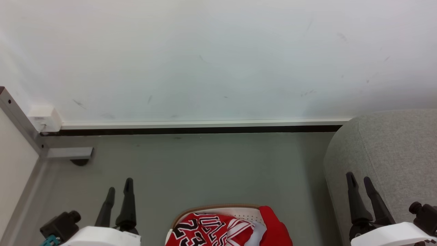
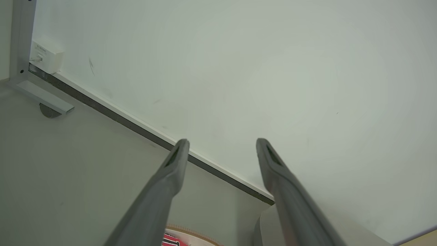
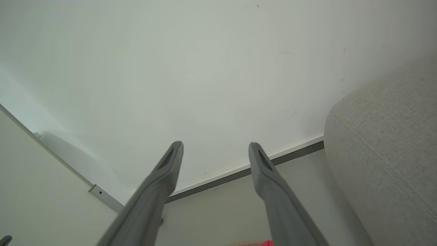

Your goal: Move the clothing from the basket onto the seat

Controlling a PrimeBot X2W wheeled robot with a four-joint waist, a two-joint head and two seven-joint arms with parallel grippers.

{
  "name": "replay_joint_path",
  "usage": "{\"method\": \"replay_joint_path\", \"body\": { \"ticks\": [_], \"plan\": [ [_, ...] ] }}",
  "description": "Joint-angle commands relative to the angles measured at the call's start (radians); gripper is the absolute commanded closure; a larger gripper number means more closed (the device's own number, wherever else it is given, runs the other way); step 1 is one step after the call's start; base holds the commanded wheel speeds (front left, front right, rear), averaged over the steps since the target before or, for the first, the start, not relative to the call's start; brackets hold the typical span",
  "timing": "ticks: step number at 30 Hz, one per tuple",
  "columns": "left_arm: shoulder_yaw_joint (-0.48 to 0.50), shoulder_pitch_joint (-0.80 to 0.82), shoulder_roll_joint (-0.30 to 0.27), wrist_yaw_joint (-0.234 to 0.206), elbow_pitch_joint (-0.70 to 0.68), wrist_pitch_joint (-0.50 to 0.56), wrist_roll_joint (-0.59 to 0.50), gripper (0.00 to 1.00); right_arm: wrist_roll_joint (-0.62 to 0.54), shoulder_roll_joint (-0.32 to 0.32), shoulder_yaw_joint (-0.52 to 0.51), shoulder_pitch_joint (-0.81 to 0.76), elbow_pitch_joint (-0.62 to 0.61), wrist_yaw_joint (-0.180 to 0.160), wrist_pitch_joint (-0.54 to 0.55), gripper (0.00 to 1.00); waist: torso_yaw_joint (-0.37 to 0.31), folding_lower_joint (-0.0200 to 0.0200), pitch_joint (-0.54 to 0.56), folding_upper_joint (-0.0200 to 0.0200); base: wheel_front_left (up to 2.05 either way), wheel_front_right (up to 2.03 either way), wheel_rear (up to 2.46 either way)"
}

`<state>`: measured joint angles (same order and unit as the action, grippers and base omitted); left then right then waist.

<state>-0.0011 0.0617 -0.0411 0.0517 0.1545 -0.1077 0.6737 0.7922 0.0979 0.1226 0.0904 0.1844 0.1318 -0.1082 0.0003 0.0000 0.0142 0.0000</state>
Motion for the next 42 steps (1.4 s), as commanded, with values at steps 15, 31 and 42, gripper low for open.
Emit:
{"method": "replay_joint_path", "body": {
  "ticks": [15,31,42],
  "plan": [
    [-0.021,-0.004,-0.010,-0.021,-0.018,-0.049,-0.194,0.00,-0.177,0.003,0.025,0.013,0.038,-0.001,-0.048,0.00,0.002,0.0000,0.001,0.0000,0.00,0.00,0.00],
    [-0.033,-0.010,-0.011,-0.030,-0.005,-0.087,-0.348,0.00,-0.320,-0.009,0.042,0.025,0.068,-0.001,-0.087,0.00,-0.001,0.0000,0.004,0.0000,0.00,0.00,0.00],
    [-0.043,-0.014,-0.012,-0.035,-0.004,-0.111,-0.438,0.00,-0.399,-0.011,0.056,0.032,0.070,-0.002,-0.110,0.00,0.000,0.0000,0.010,0.0000,0.00,0.00,0.00]
  ]
}}
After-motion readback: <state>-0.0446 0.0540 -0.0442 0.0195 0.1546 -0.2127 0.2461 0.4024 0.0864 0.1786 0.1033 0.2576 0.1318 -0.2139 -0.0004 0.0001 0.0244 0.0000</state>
